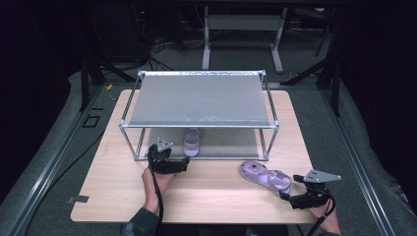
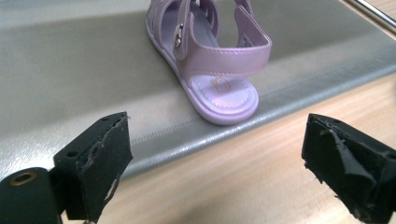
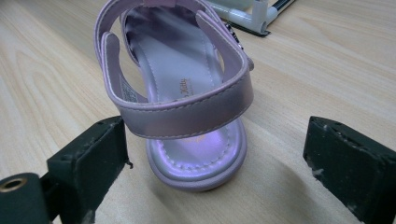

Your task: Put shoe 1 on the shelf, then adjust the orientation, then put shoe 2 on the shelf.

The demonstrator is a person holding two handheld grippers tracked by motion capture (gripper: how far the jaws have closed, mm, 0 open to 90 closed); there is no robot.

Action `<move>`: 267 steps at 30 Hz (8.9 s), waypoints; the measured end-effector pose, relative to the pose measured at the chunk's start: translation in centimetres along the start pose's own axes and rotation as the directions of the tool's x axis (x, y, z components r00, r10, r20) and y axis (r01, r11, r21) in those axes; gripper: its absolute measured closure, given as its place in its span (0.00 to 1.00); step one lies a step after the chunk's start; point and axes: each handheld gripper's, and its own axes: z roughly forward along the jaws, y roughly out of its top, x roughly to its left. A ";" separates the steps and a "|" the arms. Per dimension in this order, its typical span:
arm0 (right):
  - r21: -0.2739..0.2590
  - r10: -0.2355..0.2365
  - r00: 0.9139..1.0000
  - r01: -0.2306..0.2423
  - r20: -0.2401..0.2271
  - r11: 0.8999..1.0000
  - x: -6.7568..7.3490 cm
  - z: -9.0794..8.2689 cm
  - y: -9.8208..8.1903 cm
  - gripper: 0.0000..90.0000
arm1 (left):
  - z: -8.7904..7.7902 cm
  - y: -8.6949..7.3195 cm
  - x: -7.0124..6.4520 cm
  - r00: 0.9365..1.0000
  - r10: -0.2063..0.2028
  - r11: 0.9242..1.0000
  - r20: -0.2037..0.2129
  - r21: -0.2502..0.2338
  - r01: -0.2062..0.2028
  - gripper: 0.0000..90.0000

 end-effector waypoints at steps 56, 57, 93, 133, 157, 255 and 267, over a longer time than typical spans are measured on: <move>0.168 -0.147 0.986 0.133 0.072 0.977 2.6 2.7 3.6 0.15 | -7.1 -9.6 4.7 0.999 -0.013 0.999 -0.036 0.044 0.015 0.00; 0.164 -0.155 0.986 0.142 0.069 0.976 2.6 3.0 3.5 0.16 | -7.0 -9.7 4.7 0.999 -0.014 0.999 -0.037 0.047 0.015 0.00; 0.061 0.038 0.914 -0.069 0.405 0.996 11.4 3.2 3.5 0.40 | -6.4 -10.3 5.0 0.995 0.013 0.996 -0.101 0.090 -0.004 0.00; 0.119 -0.030 0.975 0.003 0.220 0.993 9.7 4.3 3.0 0.34 | -5.9 -10.2 5.2 0.993 0.016 0.996 -0.119 0.088 -0.005 0.00; 0.006 0.100 0.930 -0.110 0.353 0.994 13.1 4.3 3.3 0.42 | -6.0 -10.3 5.2 0.992 0.011 0.996 -0.124 0.085 0.000 0.00; -0.069 0.122 0.925 -0.104 0.360 0.992 12.9 15.3 14.1 0.42 | -6.0 -10.2 5.4 0.988 -0.016 0.997 -0.152 0.078 0.028 0.01; -0.056 0.140 0.908 -0.129 0.395 0.990 12.8 18.8 14.9 0.42 | -6.0 -10.3 5.3 0.987 -0.022 0.997 -0.158 0.075 0.034 0.01</move>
